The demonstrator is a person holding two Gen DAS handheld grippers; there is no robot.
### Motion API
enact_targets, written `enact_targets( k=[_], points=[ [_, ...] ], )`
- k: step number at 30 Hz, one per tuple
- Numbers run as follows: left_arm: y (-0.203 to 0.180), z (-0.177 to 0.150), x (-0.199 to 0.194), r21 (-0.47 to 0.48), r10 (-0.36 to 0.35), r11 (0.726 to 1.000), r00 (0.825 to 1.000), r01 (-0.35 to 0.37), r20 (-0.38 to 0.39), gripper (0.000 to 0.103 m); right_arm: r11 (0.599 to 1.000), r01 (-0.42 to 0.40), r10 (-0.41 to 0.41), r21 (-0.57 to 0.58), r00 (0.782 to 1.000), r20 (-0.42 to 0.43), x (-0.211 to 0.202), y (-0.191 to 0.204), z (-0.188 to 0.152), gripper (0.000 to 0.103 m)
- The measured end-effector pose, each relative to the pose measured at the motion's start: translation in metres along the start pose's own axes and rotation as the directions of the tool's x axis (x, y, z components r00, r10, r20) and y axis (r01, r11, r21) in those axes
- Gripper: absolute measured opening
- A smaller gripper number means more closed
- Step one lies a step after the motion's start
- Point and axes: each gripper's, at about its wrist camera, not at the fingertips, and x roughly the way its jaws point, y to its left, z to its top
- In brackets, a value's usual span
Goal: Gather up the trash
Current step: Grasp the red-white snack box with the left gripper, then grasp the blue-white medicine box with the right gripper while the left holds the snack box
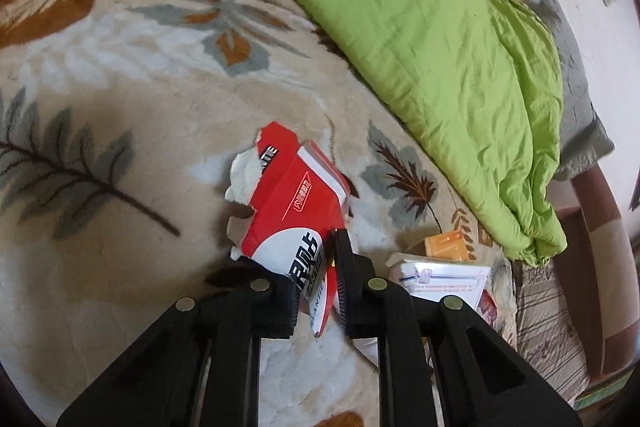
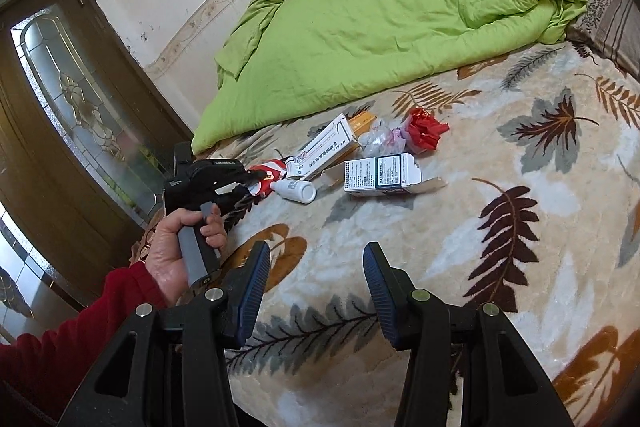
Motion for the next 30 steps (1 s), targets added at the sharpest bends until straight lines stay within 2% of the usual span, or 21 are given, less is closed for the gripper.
enact_targets(
  k=[1, 6, 10, 14, 15, 18, 20, 22, 25, 27, 28, 30],
  points=[
    [-0.003, -0.003, -0.004, 0.018, -0.011, 1.0, 1.0, 0.011, 0.005, 0.009, 1.0, 0.002, -0.002, 0.004, 1.0, -0.005, 0.001, -0.001, 0.001, 0.052],
    [-0.025, -0.022, -0.039, 0.139, -0.016, 0.99, 0.999, 0.011, 0.036, 0.008, 0.999, 0.0, 0.002, 0.051, 0.999, -0.046, 0.022, -0.015, 0.02, 0.052],
    [-0.042, -0.046, -0.077, 0.213, -0.055, 0.976, 0.997, 0.041, 0.061, 0.008, 0.998, 0.029, -0.027, 0.059, 0.999, -0.033, 0.048, -0.03, 0.06, 0.053],
    [-0.05, -0.083, -0.107, 0.244, -0.077, 0.967, 0.997, 0.068, 0.027, 0.008, 0.994, 0.072, -0.07, 0.078, 0.997, -0.031, 0.088, -0.055, 0.1, 0.052],
    [-0.051, -0.095, -0.116, 0.26, -0.081, 0.963, 0.996, 0.071, 0.025, 0.008, 0.992, 0.071, -0.065, 0.103, 0.996, -0.064, 0.101, -0.063, 0.104, 0.052],
    [-0.055, -0.116, -0.13, 0.325, -0.067, 0.945, 0.996, 0.044, 0.061, 0.008, 0.978, 0.041, -0.023, 0.204, 0.995, -0.092, 0.121, -0.082, 0.099, 0.053],
    [-0.057, -0.118, -0.131, 0.351, -0.069, 0.936, 0.995, 0.04, 0.071, 0.008, 0.966, 0.005, 0.03, 0.259, 0.991, -0.133, 0.125, -0.083, 0.086, 0.054],
    [-0.057, -0.116, -0.131, 0.362, -0.062, 0.932, 0.994, 0.026, 0.09, 0.008, 0.97, -0.035, 0.074, 0.242, 0.985, -0.153, 0.122, -0.072, 0.078, 0.054],
    [-0.052, -0.11, -0.131, 0.343, -0.056, 0.939, 0.993, 0.015, 0.108, 0.008, 0.97, -0.138, 0.181, 0.201, 0.96, -0.216, 0.113, -0.041, 0.057, 0.054],
    [-0.049, -0.105, -0.129, 0.332, -0.058, 0.943, 0.992, 0.018, 0.111, 0.008, 0.986, -0.122, 0.144, 0.114, 0.968, -0.207, 0.101, -0.02, 0.049, 0.054],
    [-0.048, -0.105, -0.129, 0.332, -0.054, 0.943, 0.992, 0.012, 0.116, 0.008, 0.994, -0.1, 0.107, 0.051, 0.981, -0.165, 0.093, -0.011, 0.05, 0.054],
    [-0.047, -0.105, -0.129, 0.33, -0.057, 0.944, 0.99, 0.013, 0.126, 0.008, 0.997, -0.075, 0.077, 0.024, 0.991, -0.109, 0.089, -0.012, 0.056, 0.056]
  ],
)
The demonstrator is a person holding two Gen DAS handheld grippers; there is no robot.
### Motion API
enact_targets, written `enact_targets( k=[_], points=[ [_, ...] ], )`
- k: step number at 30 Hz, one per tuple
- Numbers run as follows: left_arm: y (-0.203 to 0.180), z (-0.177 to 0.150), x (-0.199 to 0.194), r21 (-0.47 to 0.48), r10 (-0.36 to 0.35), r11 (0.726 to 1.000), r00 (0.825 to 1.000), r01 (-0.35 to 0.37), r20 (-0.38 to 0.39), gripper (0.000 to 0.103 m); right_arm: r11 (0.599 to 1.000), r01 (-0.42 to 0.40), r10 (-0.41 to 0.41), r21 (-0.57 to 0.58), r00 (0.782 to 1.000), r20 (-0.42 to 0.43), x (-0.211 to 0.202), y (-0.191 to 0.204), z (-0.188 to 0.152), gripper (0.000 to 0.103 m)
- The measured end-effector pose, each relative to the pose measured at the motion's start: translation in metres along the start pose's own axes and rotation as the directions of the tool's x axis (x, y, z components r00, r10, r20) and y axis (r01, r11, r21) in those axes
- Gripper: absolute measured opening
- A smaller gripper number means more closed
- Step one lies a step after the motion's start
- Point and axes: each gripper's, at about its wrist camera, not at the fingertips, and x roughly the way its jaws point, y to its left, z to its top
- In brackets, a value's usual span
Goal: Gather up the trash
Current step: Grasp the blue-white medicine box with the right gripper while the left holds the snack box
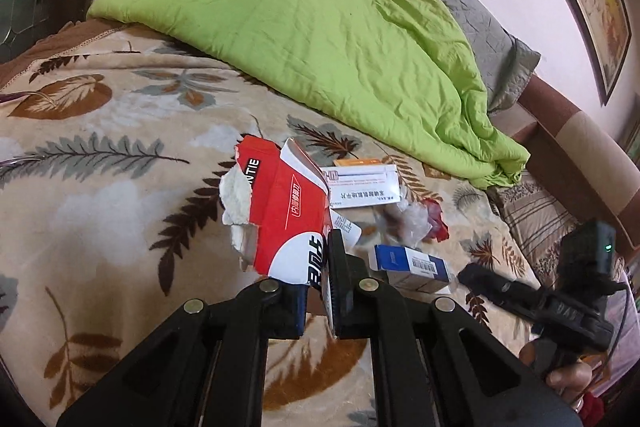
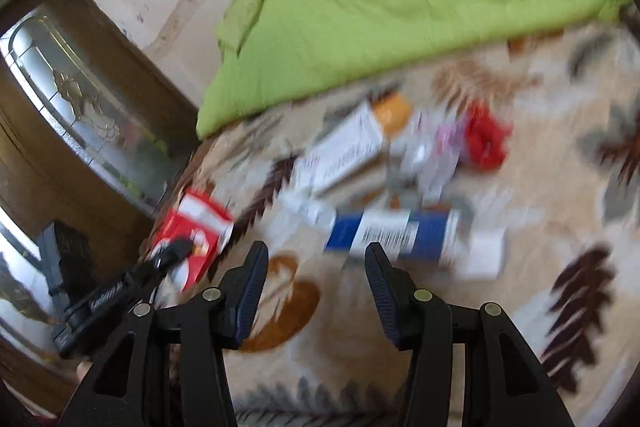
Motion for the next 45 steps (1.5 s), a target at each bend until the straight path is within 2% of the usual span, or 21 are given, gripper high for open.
enact_targets(
  k=[3, 5, 7, 9, 10, 12, 14, 16, 19, 21, 24, 28, 32, 35, 37, 39, 40, 41, 45],
  points=[
    [-0.001, -0.002, 0.0, 0.018, 0.002, 1.0, 1.0, -0.002, -0.002, 0.008, 0.997, 0.066, -0.067, 0.035, 0.998, 0.013, 0.015, -0.021, 0.016, 0.057],
    [-0.003, -0.002, 0.001, 0.028, 0.002, 1.0, 1.0, -0.002, -0.002, 0.009, 0.988, 0.153, -0.154, 0.035, 0.988, 0.027, 0.026, -0.036, 0.026, 0.057],
    [-0.005, -0.003, 0.003, 0.039, 0.003, 0.999, 1.0, -0.002, -0.001, 0.009, 0.982, 0.17, -0.171, 0.078, 0.985, 0.007, 0.038, -0.052, 0.035, 0.057],
    [-0.007, -0.003, 0.004, 0.054, 0.009, 0.998, 1.0, -0.009, 0.001, 0.009, 0.98, 0.138, -0.135, 0.141, 0.99, -0.033, 0.042, -0.065, 0.033, 0.057],
    [-0.007, -0.003, 0.004, 0.061, 0.009, 0.998, 1.0, -0.009, 0.002, 0.009, 0.983, 0.096, -0.089, 0.156, 0.995, -0.053, 0.042, -0.067, 0.029, 0.057],
    [-0.007, -0.003, 0.005, 0.058, 0.005, 0.998, 1.0, -0.005, 0.003, 0.009, 0.983, 0.065, -0.051, 0.174, 0.995, -0.084, 0.037, -0.065, 0.025, 0.057],
    [-0.007, -0.003, 0.006, 0.051, 0.006, 0.999, 1.0, -0.006, 0.001, 0.009, 0.982, -0.015, 0.04, 0.19, 0.991, -0.13, 0.029, -0.053, 0.013, 0.057],
    [-0.006, -0.003, 0.008, 0.051, 0.007, 0.999, 1.0, -0.007, -0.002, 0.009, 0.99, -0.045, 0.067, 0.136, 0.985, -0.159, 0.023, -0.03, 0.002, 0.057],
    [-0.006, -0.003, 0.008, 0.052, 0.009, 0.999, 1.0, -0.009, -0.002, 0.009, 0.999, -0.029, 0.032, 0.027, 0.991, -0.128, 0.014, -0.004, -0.004, 0.06],
    [-0.006, -0.004, 0.008, 0.055, 0.012, 0.998, 1.0, -0.012, -0.005, 0.009, 0.996, 0.064, -0.07, -0.063, 0.993, -0.095, 0.016, 0.008, -0.004, 0.066],
    [-0.008, -0.004, 0.007, 0.065, 0.015, 0.998, 1.0, -0.014, -0.002, 0.009, 0.978, 0.134, -0.155, -0.16, 0.981, -0.121, 0.035, 0.02, -0.008, 0.067],
    [-0.01, -0.005, 0.006, 0.07, 0.006, 0.998, 1.0, -0.006, 0.003, 0.009, 0.912, 0.269, -0.306, -0.308, 0.949, -0.078, 0.045, 0.03, -0.015, 0.066],
    [-0.014, -0.008, 0.005, 0.083, -0.004, 0.997, 1.0, 0.004, 0.005, 0.009, 0.908, 0.301, -0.333, -0.29, 0.941, -0.064, 0.041, 0.013, -0.01, 0.066],
    [-0.019, -0.009, 0.005, 0.103, -0.009, 0.995, 1.0, 0.008, 0.008, 0.009, 0.928, 0.275, -0.304, -0.251, 0.949, -0.082, 0.039, 0.005, -0.007, 0.066],
    [-0.022, -0.01, 0.006, 0.119, -0.004, 0.993, 1.0, 0.003, 0.008, 0.009, 0.921, 0.282, -0.313, -0.27, 0.946, -0.079, 0.042, 0.009, -0.009, 0.066],
    [-0.025, -0.012, 0.006, 0.128, -0.004, 0.992, 1.0, 0.003, 0.007, 0.009, 0.901, 0.299, -0.34, -0.315, 0.937, -0.084, 0.048, 0.016, -0.015, 0.061],
    [-0.028, -0.014, 0.005, 0.135, -0.004, 0.991, 1.0, 0.003, 0.006, 0.009, 0.889, 0.313, -0.362, -0.335, 0.927, -0.095, 0.055, 0.018, -0.019, 0.041],
    [-0.03, -0.015, 0.004, 0.144, -0.004, 0.99, 1.0, 0.003, 0.006, 0.009, 0.886, 0.311, -0.369, -0.344, 0.922, -0.118, 0.059, 0.018, -0.022, 0.04],
    [-0.04, -0.024, -0.005, 0.191, 0.011, 0.982, 1.0, -0.016, 0.028, 0.009, 0.887, 0.328, -0.365, -0.324, 0.929, -0.058, 0.04, 0.024, -0.025, 0.039]
  ],
)
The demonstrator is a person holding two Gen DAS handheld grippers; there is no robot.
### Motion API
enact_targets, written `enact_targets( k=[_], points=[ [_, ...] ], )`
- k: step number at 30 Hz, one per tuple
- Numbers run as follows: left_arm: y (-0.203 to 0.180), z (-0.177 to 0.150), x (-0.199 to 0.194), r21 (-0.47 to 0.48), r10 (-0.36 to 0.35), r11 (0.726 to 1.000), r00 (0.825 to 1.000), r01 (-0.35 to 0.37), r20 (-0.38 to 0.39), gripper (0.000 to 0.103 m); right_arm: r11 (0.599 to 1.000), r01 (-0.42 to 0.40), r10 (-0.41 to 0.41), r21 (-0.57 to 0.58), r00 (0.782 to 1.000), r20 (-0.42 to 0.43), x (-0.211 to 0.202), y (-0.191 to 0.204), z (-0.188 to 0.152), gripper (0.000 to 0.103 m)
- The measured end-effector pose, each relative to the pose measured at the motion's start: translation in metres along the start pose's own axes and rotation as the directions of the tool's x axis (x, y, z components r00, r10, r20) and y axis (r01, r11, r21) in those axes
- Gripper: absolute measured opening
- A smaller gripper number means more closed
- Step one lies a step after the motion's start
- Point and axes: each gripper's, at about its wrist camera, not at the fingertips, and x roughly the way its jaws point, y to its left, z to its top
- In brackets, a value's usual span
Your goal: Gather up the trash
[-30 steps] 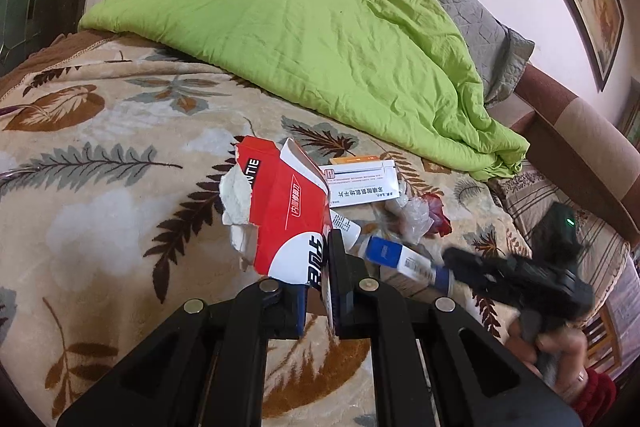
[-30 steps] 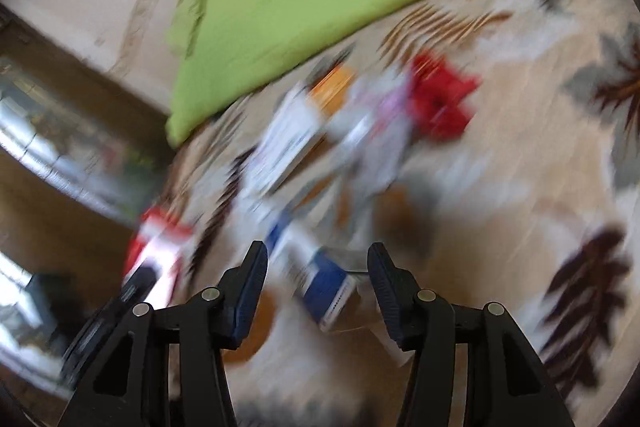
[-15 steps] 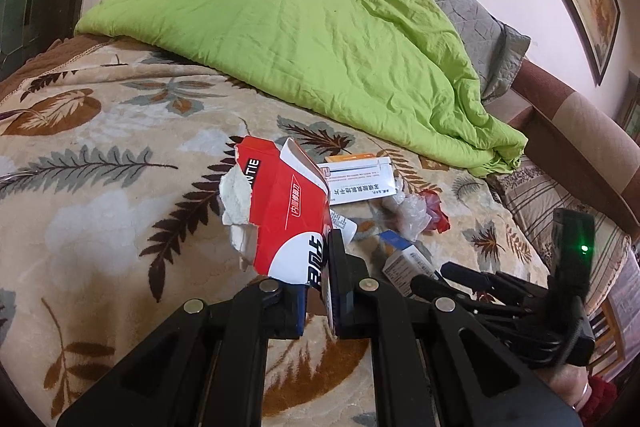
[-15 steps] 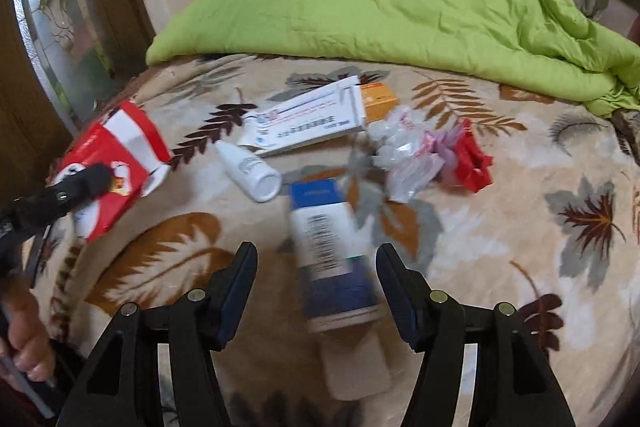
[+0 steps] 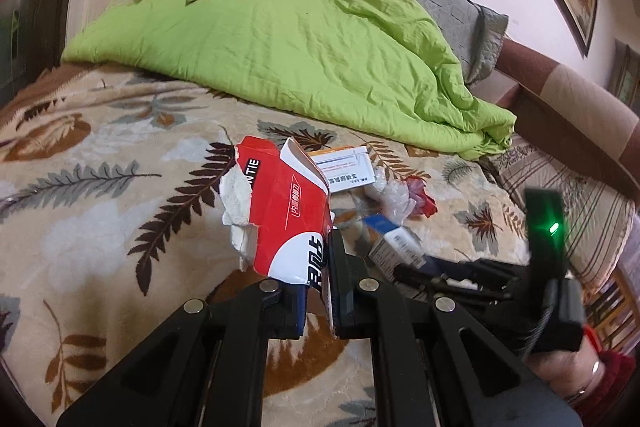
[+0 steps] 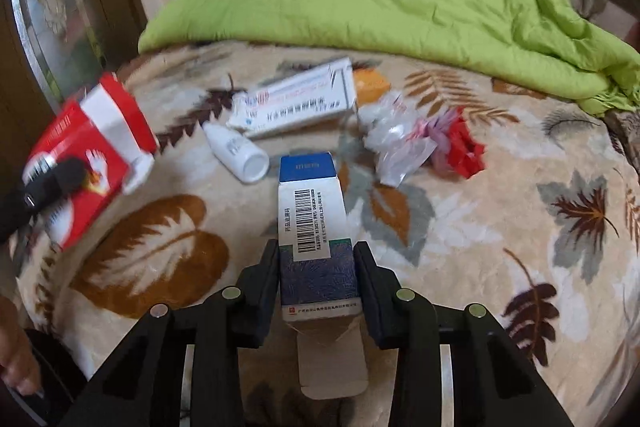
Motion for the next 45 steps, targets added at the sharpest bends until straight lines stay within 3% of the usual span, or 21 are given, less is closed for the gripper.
enact_targets(
  k=[6, 11, 19, 30, 45],
  points=[
    [-0.017, -0.02, -0.031, 0.024, 0.007, 1.0, 0.999, -0.008, 0.035, 0.009, 0.998, -0.008, -0.006, 0.065, 0.977, 0.213, -0.079, 0.01, -0.027, 0.039],
    [-0.039, -0.034, -0.043, 0.095, 0.056, 0.993, 0.996, -0.063, 0.072, 0.009, 0.996, -0.035, 0.011, 0.077, 0.958, 0.285, -0.114, 0.019, -0.053, 0.039],
    [-0.053, -0.038, -0.034, 0.199, 0.134, 0.968, 0.984, -0.155, 0.113, 0.009, 0.974, -0.083, 0.029, 0.21, 0.968, 0.248, -0.105, -0.007, -0.054, 0.039],
    [-0.061, -0.042, -0.024, 0.263, 0.178, 0.943, 0.976, -0.205, 0.122, 0.009, 0.988, -0.044, 0.006, 0.146, 0.968, 0.251, -0.104, 0.006, -0.053, 0.04],
    [-0.064, -0.044, -0.02, 0.276, 0.194, 0.936, 0.974, -0.22, 0.119, 0.009, 0.987, -0.048, 0.008, 0.155, 0.969, 0.249, -0.102, 0.004, -0.053, 0.04]
  ],
)
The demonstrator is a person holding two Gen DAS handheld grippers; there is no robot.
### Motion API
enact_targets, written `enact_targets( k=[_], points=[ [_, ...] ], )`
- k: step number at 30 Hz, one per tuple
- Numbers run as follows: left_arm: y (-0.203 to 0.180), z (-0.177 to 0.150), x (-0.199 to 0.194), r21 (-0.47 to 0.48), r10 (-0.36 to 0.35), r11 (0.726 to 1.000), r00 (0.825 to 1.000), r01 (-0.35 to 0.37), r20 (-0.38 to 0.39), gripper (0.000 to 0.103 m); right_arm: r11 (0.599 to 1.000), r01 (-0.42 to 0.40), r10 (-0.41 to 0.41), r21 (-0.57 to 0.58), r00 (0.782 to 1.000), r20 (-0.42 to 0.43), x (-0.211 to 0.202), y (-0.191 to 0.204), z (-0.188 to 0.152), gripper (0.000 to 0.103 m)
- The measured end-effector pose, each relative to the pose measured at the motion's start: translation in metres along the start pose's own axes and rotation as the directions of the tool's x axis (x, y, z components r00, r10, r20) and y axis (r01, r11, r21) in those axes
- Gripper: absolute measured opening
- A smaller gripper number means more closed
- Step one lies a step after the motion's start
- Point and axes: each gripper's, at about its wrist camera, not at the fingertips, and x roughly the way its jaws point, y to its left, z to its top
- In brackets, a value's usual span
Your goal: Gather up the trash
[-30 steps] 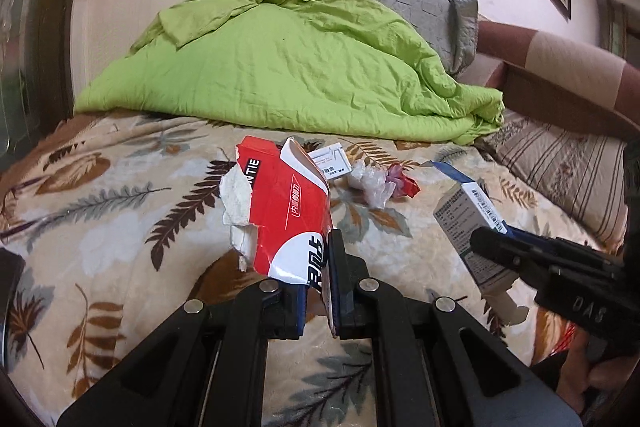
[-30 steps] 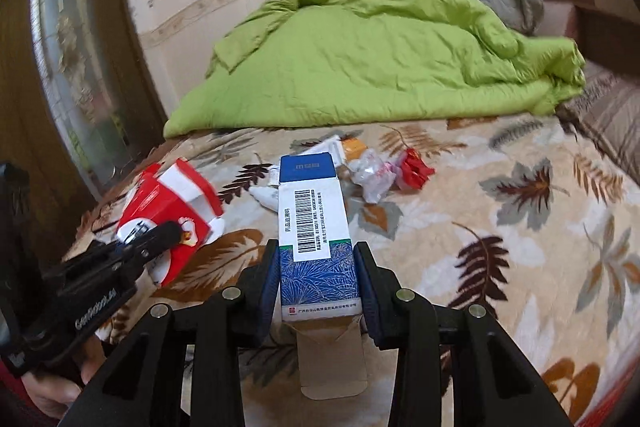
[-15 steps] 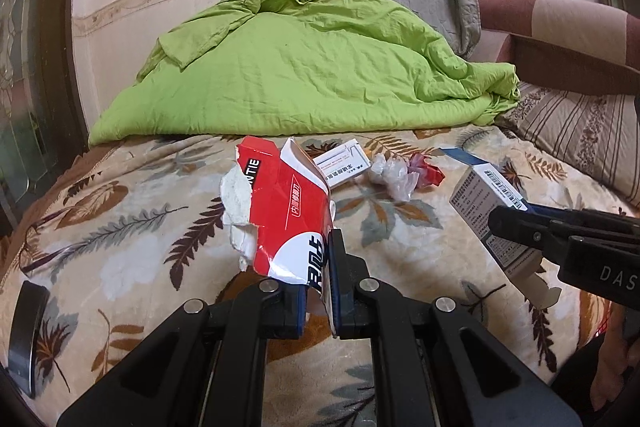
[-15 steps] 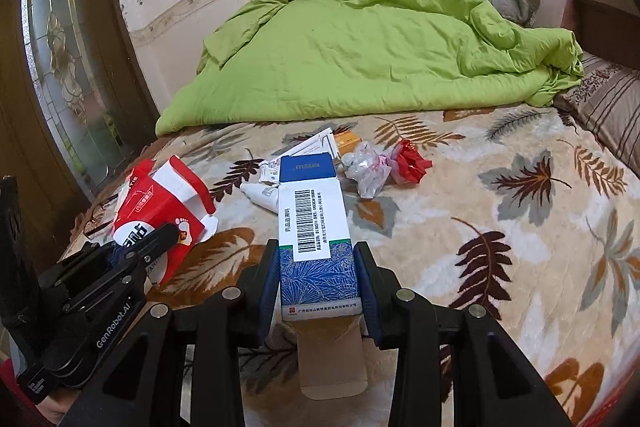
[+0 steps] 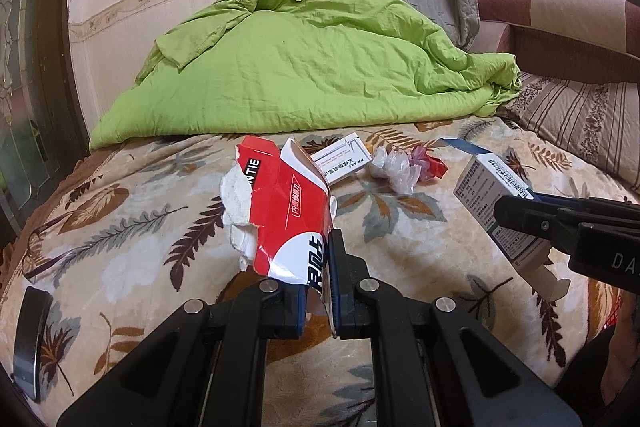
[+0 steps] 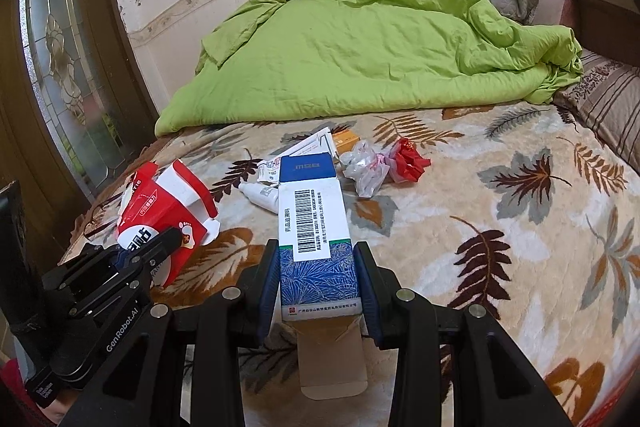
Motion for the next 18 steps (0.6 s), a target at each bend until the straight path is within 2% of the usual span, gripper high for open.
enact_targets(
  k=[18],
  points=[
    [-0.0011, 0.0, 0.0005, -0.002, -0.001, 1.0, 1.0, 0.001, -0.004, 0.009, 1.0, 0.0, 0.0, 0.002, 1.0, 0.001, -0.0011, -0.0009, 0.0003, 0.04]
  ],
)
